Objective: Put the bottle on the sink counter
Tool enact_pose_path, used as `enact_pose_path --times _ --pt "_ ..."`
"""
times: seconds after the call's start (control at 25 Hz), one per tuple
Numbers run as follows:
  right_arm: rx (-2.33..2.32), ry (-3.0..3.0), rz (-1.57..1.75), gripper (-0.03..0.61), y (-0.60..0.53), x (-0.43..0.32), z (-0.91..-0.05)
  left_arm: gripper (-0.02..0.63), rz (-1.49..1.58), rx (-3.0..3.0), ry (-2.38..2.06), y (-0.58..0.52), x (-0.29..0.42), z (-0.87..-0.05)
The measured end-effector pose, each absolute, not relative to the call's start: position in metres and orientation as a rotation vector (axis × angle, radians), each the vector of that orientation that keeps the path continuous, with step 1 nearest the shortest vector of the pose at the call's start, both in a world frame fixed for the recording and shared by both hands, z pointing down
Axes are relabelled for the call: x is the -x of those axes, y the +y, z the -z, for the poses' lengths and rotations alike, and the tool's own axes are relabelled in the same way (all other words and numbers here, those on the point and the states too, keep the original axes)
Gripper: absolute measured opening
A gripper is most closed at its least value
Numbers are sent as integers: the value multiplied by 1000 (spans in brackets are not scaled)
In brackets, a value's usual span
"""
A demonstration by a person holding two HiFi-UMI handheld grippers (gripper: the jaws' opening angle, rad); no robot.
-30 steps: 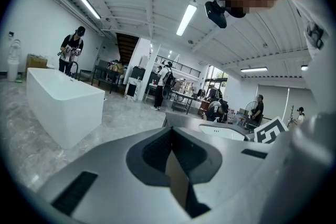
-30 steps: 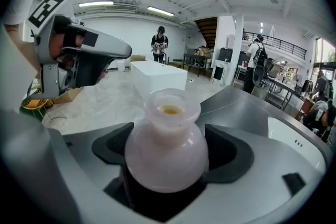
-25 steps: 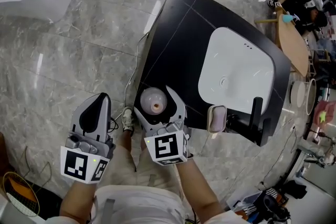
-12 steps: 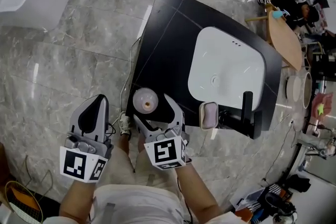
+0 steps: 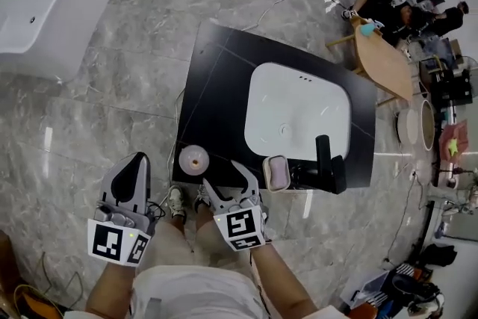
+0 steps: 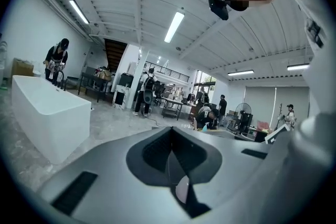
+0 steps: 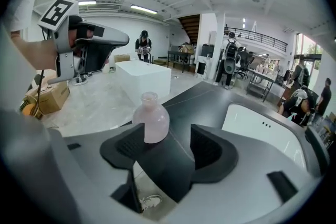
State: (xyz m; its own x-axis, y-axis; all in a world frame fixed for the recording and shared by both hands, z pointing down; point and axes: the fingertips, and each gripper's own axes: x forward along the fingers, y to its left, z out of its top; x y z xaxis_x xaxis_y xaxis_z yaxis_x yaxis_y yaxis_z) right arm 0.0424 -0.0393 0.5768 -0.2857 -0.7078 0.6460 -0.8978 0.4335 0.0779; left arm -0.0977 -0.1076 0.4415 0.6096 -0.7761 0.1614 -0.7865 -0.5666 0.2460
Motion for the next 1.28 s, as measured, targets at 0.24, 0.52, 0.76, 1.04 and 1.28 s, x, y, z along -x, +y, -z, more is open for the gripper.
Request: enact_pose_path --times 0.24,0.52,0.76,1.04,1.28 --pt "-1500 -2068 -477 142 -32 -59 -553 14 9 -2602 -1272 -101 99 -404" --pt "-1688 -2061 -561 11 -45 -103 -505 14 26 -2638 -1328 -111 99 -357" --pt "-1761 -2126 -614 11 -49 -127 -474 14 73 -2674 -1380 -107 100 -324" --pt "-1871 -2223 -541 11 -56 -159 -410 14 115 -2699 -1424 -104 92 -289" --pt "-2007 -2297 -344 11 -69 -189 -332 14 170 -2717 -1457 -113 91 -263"
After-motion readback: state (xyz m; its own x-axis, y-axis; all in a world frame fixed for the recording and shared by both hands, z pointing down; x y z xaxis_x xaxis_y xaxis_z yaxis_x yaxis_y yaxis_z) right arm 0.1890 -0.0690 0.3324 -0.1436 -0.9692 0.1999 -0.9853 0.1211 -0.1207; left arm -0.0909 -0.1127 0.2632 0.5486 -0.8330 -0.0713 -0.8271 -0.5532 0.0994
